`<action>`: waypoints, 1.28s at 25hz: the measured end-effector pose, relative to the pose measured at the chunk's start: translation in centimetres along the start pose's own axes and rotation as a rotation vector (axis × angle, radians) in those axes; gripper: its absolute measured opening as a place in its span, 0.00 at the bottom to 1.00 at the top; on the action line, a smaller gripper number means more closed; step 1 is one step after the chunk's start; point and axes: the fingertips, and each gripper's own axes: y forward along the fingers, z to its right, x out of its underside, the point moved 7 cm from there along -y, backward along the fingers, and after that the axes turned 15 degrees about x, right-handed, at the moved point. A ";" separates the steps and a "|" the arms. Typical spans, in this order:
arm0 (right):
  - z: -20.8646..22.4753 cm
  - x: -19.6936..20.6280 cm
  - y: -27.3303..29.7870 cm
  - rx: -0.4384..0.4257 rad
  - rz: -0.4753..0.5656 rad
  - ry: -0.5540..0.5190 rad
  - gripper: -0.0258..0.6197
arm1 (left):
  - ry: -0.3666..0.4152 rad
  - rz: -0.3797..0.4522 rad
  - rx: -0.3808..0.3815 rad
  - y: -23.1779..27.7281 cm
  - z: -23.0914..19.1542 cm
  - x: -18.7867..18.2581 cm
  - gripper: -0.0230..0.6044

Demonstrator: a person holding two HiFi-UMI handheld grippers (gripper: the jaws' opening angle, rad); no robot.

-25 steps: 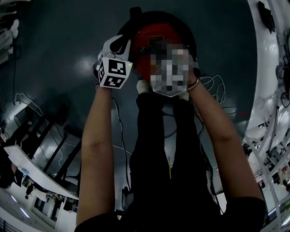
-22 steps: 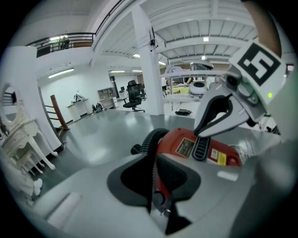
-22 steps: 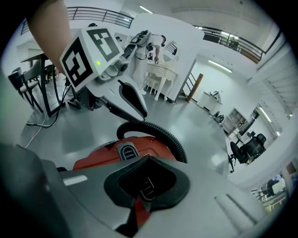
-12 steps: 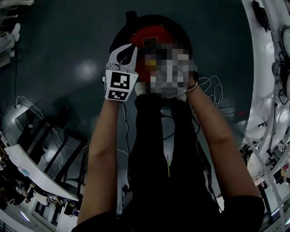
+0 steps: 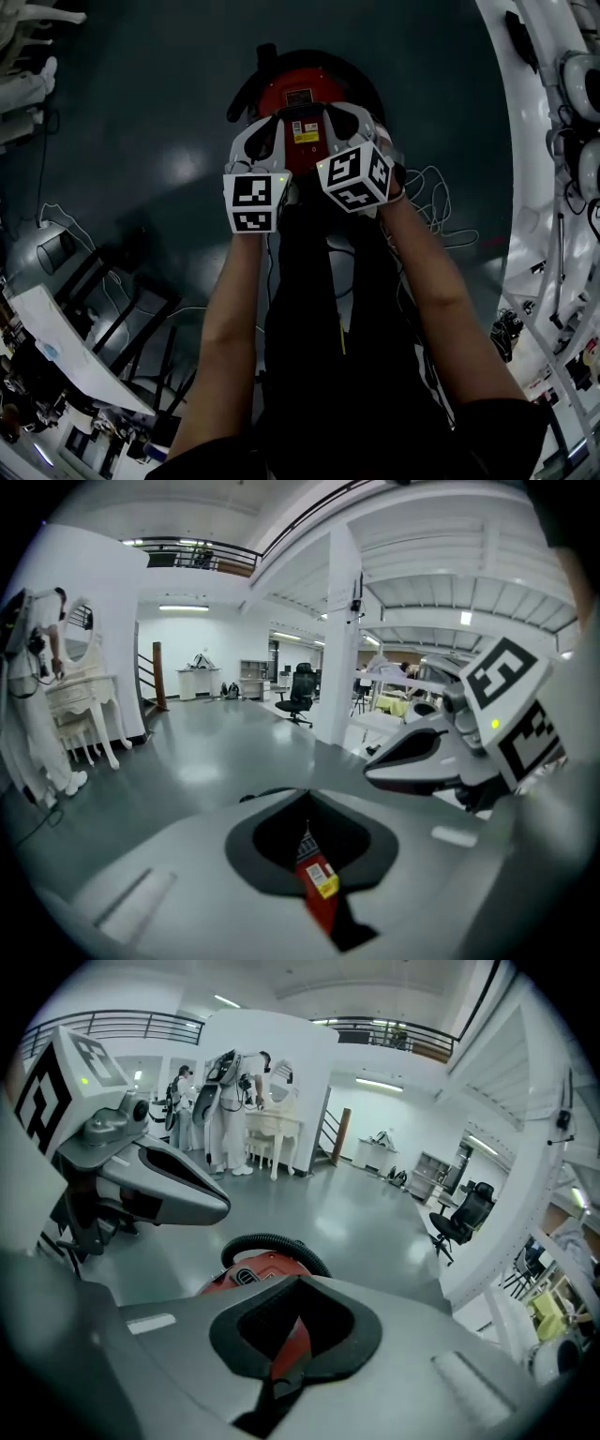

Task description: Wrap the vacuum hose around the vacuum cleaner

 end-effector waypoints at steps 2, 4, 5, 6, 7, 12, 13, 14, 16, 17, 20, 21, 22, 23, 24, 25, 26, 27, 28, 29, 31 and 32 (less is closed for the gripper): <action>1.0 0.2 -1.5 0.009 0.004 0.026 0.04 | -0.012 0.013 -0.021 -1.0 1.1 -0.7 0.05; 1.8 0.7 -3.0 0.015 -0.006 0.050 0.04 | -0.017 0.011 -0.032 -1.8 2.6 -1.2 0.05; 2.2 0.9 -3.6 0.016 -0.014 0.065 0.04 | -0.021 0.009 -0.037 -2.2 3.5 -1.3 0.05; 2.5 1.1 -4.3 0.013 -0.020 0.083 0.04 | -0.027 0.007 -0.043 -2.5 4.3 -1.5 0.05; 2.9 1.2 -4.9 0.006 -0.021 0.102 0.04 | -0.035 0.008 -0.050 -2.8 5.3 -1.6 0.05; 3.9 2.3 -8.2 -0.057 0.001 0.153 0.04 | -0.119 0.008 -0.107 -4.3 10.3 -1.5 0.05; 4.2 2.5 -8.9 -0.071 0.000 0.165 0.04 | -0.131 0.008 -0.115 -4.5 11.3 -1.5 0.05; 4.4 2.8 -9.5 -0.085 -0.005 0.180 0.04 | -0.140 0.009 -0.121 -4.7 12.2 -1.6 0.05; 4.9 3.3 -10.7 -0.107 -0.021 0.211 0.04 | -0.161 0.014 -0.129 -5.3 13.8 -1.8 0.05; 5.2 3.6 -11.3 -0.114 -0.029 0.226 0.04 | -0.173 0.015 -0.134 -5.5 14.4 -1.8 0.05; 5.5 4.7 -13.0 -0.118 -0.059 0.277 0.04 | -0.195 0.001 -0.148 -6.1 15.6 -1.5 0.05; 5.6 5.2 -13.7 -0.116 -0.075 0.296 0.04 | -0.201 -0.008 -0.150 -6.4 15.8 -1.5 0.05; 5.5 5.6 -14.3 -0.113 -0.091 0.313 0.04 | -0.207 -0.017 -0.151 -6.8 15.9 -1.3 0.05; 5.4 6.0 -14.9 -0.107 -0.105 0.326 0.04 | -0.214 -0.025 -0.149 -7.2 16.0 -1.1 0.05; 5.3 6.3 -15.5 -0.101 -0.117 0.336 0.04 | -0.219 -0.032 -0.145 -7.7 16.1 -1.0 0.05; 5.1 6.5 -16.1 -0.093 -0.125 0.346 0.04 | -0.221 -0.037 -0.140 -8.3 16.1 -0.8 0.05; 4.8 6.5 -16.6 -0.086 -0.128 0.357 0.04 | -0.220 -0.039 -0.135 -8.8 16.1 -0.8 0.05; 4.5 6.4 -17.0 -0.080 -0.128 0.370 0.04 | -0.218 -0.039 -0.130 -9.3 16.1 -0.7 0.05; 4.3 6.3 -17.5 -0.072 -0.127 0.382 0.04 | -0.216 -0.040 -0.123 -9.8 16.1 -0.7 0.05; 3.9 6.0 -17.9 -0.065 -0.126 0.392 0.04 | -0.215 -0.041 -0.114 -10.3 16.2 -0.6 0.05; 3.2 5.4 -18.9 -0.050 -0.118 0.405 0.04 | -0.213 -0.045 -0.094 -11.2 16.4 -0.5 0.05; 2.8 5.0 -19.4 -0.045 -0.113 0.408 0.04 | -0.209 -0.045 -0.084 -11.6 16.5 -0.5 0.05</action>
